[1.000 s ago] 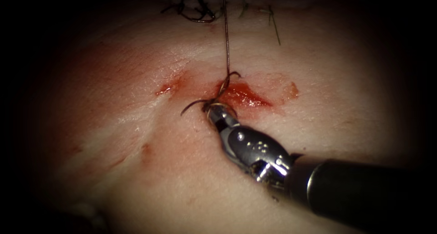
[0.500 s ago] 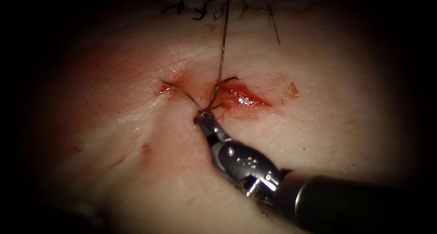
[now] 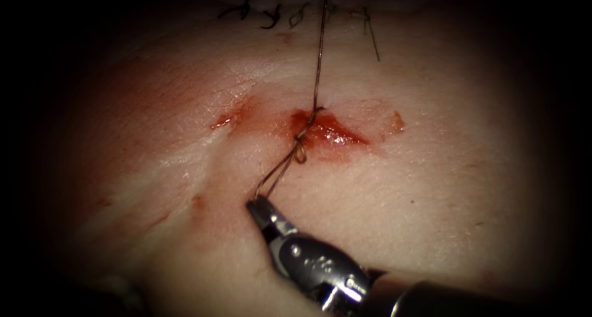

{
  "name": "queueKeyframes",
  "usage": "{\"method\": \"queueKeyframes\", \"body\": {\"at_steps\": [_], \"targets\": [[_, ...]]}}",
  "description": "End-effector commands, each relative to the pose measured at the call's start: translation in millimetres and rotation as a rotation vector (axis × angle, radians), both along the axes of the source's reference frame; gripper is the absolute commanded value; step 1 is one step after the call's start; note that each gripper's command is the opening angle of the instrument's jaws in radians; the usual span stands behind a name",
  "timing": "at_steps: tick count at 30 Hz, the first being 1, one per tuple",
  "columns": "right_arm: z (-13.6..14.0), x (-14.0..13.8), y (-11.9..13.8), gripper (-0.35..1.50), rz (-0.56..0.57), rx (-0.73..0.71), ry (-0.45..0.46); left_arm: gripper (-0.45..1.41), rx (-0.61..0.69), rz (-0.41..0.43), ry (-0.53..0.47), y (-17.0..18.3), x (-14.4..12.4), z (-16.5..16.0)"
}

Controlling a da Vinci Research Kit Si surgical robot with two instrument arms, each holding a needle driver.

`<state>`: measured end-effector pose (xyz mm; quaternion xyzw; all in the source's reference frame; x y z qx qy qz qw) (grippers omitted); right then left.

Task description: Wound Closure

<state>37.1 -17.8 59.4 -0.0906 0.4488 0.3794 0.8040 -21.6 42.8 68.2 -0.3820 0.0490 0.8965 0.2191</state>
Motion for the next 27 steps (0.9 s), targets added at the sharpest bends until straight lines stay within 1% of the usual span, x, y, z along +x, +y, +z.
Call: {"method": "queueKeyframes", "body": {"at_steps": [1, 3, 7, 11, 12, 19, 27], "targets": [[0.4, 1.1, -0.9, -0.35, -0.039, -0.008, -0.01, -0.45, -0.005, -0.001, 0.0, 0.6, -0.6, 0.4], [0.6, 1.2, -0.9, -0.35, -0.116, -0.032, -0.052, -0.45, -0.009, 0.003, 0.0, 0.7, -0.8, 0.5], [1.6, 0.7, -1.0, -0.35, -0.219, -0.067, -0.095, -0.45, -0.011, 0.005, -0.003, 1.0, -0.9, 0.6], [2.5, 1.2, -1.9, -0.35, -0.24, -0.066, -0.104, -0.45, -0.011, 0.009, -0.013, 1.7, -0.9, 0.6], [2.8, 1.6, -2.3, -0.35, -0.251, -0.063, -0.103, -0.45, -0.016, 0.008, -0.007, 2.3, -1.0, 0.6], [2.3, 3.0, -3.2, -0.35, -0.282, -0.058, -0.094, -0.45, -0.023, -0.005, -0.013, 3.9, -1.5, 0.6], [2.0, 3.8, -4.8, -0.35, -0.31, -0.053, -0.096, -0.45, -0.03, -0.006, -0.006, 4.1, -1.6, 0.7]]}}
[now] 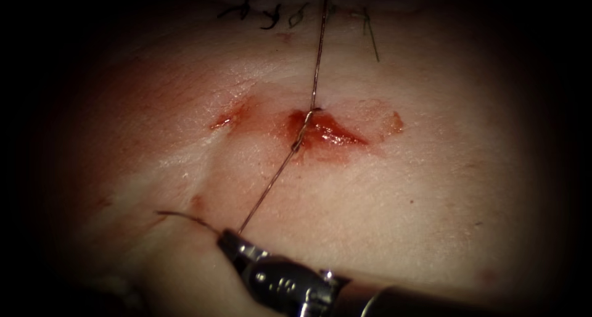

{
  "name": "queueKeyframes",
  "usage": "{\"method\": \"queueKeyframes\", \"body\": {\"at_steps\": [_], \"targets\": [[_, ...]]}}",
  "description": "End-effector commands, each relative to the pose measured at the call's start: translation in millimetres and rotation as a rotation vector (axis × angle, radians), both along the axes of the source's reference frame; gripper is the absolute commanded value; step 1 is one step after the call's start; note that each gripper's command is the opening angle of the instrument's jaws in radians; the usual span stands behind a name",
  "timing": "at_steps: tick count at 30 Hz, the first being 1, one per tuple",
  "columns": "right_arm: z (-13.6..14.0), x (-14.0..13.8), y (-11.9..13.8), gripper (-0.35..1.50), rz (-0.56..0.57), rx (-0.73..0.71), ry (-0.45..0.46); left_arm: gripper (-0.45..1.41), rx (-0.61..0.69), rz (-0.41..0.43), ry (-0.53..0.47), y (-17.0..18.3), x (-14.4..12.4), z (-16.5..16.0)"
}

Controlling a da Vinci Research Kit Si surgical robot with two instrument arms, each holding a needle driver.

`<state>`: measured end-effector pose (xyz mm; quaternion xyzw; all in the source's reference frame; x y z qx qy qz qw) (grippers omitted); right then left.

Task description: Wound Closure

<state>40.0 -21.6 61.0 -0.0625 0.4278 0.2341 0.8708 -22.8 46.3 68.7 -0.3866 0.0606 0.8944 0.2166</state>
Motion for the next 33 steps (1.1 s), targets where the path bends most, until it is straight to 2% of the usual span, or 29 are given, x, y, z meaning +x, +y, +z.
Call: {"method": "queueKeyframes", "body": {"at_steps": [1, 7, 33], "targets": [[0.5, 0.9, -1.2, -0.35, -0.008, 0.007, -0.001, -0.45, -0.008, -0.004, -0.001, 0.8, -0.4, 0.3], [0.8, 1.5, -3.1, -0.35, -0.041, 0.006, -0.01, -0.45, -0.014, -0.013, 0.0, 1.6, -0.5, 0.6], [1.1, 1.6, -4.9, -0.35, -0.063, 0.04, -0.014, -0.45, -0.035, -0.028, 0.021, 3.2, -1.8, 1.5]]}}
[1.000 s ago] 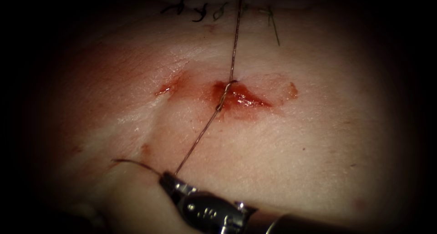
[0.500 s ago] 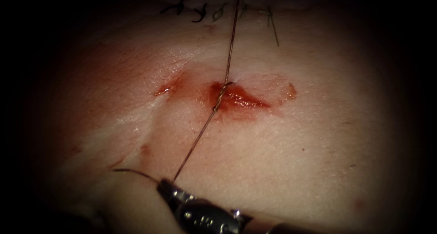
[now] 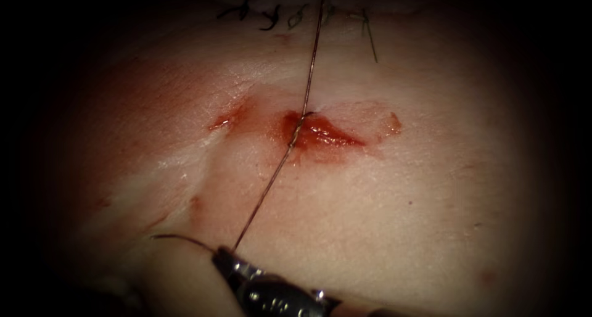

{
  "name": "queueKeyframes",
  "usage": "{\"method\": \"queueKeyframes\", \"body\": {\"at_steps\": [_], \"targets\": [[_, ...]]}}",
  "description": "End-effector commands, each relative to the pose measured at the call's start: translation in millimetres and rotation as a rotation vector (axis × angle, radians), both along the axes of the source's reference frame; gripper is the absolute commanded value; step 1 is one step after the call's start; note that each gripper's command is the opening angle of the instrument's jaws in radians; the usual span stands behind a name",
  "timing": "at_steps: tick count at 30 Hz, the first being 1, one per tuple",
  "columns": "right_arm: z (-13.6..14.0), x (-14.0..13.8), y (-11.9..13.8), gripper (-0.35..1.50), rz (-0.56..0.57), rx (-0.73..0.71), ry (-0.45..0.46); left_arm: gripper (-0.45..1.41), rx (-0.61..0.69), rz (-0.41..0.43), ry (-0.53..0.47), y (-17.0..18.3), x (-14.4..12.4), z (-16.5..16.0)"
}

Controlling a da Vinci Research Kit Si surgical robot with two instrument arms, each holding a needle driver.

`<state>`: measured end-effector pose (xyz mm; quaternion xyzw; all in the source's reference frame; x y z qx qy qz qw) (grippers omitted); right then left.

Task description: Wound Closure

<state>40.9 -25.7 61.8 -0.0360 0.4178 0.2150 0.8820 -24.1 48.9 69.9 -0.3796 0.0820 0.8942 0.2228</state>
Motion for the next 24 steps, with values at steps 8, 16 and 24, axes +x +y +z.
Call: {"method": "queueKeyframes", "body": {"at_steps": [8, 16, 24], "targets": [[0.3, 0.8, -0.6, -0.35, -0.005, 0.007, 0.006, -0.45, -0.007, 0.008, 0.0, -0.1, -0.5, 0.3], [0.1, 0.7, -0.2, -0.35, 0.015, 0.016, 0.013, -0.45, -0.007, 0.048, -0.025, -3.1, 1.0, -1.1], [-0.7, 0.6, 0.4, -0.35, 0.052, 0.051, 0.044, -0.45, -0.015, 0.095, -0.026, -9.0, 4.8, -4.0]]}}
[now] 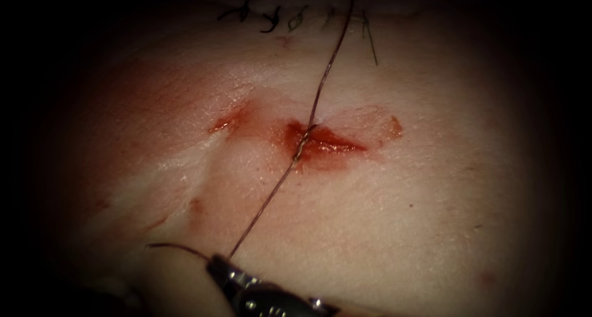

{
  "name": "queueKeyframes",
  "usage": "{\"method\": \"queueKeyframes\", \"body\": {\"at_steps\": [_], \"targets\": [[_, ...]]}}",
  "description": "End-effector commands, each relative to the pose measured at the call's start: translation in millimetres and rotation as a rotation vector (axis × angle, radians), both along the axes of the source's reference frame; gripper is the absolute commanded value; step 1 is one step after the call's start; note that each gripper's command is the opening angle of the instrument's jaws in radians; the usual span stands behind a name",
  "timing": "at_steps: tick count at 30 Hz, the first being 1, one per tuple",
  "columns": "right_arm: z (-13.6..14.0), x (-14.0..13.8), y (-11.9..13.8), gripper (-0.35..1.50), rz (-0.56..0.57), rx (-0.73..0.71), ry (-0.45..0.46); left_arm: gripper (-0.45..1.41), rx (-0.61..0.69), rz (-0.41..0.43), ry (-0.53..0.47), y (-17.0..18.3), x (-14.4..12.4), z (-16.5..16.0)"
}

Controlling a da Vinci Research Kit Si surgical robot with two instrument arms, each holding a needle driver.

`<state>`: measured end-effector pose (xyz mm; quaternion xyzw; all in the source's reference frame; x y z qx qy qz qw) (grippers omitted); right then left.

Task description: Wound Closure

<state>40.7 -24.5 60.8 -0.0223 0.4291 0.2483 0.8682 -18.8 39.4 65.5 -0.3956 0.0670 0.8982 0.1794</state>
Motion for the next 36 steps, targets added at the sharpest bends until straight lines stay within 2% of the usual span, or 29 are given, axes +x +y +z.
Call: {"method": "queueKeyframes", "body": {"at_steps": [1, 7, 8, 9, 11, 13, 16, 21, 27, 31, 36], "targets": [[0.1, 0.7, -0.6, -0.35, -0.001, 0.006, 0.004, -0.45, -0.005, 0.004, -0.004, -0.3, 0.1, -0.1], [0.5, 0.7, -0.2, -0.35, 0.015, 0.024, 0.009, -0.45, -0.006, 0.0, -0.015, -2.0, 2.3, -2.1], [0.6, 0.8, -0.1, -0.03, 0.024, 0.031, 0.013, -0.45, -0.004, -0.004, -0.015, -1.9, 2.6, -2.4], [0.6, 0.8, 0.0, 0.51, 0.036, 0.022, 0.015, -0.45, -0.003, -0.006, -0.018, -1.8, 2.7, -2.5], [0.6, 0.7, 0.2, 1.06, 0.061, 0.006, 0.011, -0.45, 0.0, -0.008, -0.018, -1.6, 2.9, -2.8], [0.4, 0.6, 0.4, 1.3, 0.079, -0.001, 0.001, -0.45, 0.0, -0.009, -0.02, -1.6, 2.9, -2.9], [0.0, 0.1, 0.4, 1.43, 0.077, 0.002, 0.003, -0.45, -0.001, -0.004, -0.02, -2.6, 3.0, -3.1], [-1.1, -1.1, -0.6, 1.48, 0.035, 0.028, 0.002, -0.45, -0.003, 0.007, -0.024, -5.3, 3.7, -4.1], [-4.2, -5.2, -2.0, 1.46, -0.031, 0.07, 0.006, -0.45, -0.002, 0.023, -0.046, -8.4, 5.6, -6.1], [-6.4, -8.4, -0.3, 1.33, -0.08, 0.109, 0.047, -0.45, -0.003, 0.022, -0.056, -9.9, 7.0, -7.7], [-8.1, -10.5, 4.7, 1.21, -0.076, 0.137, 0.08, -0.45, 0.0, 0.029, -0.067, -12.5, 8.6, -9.7]]}}
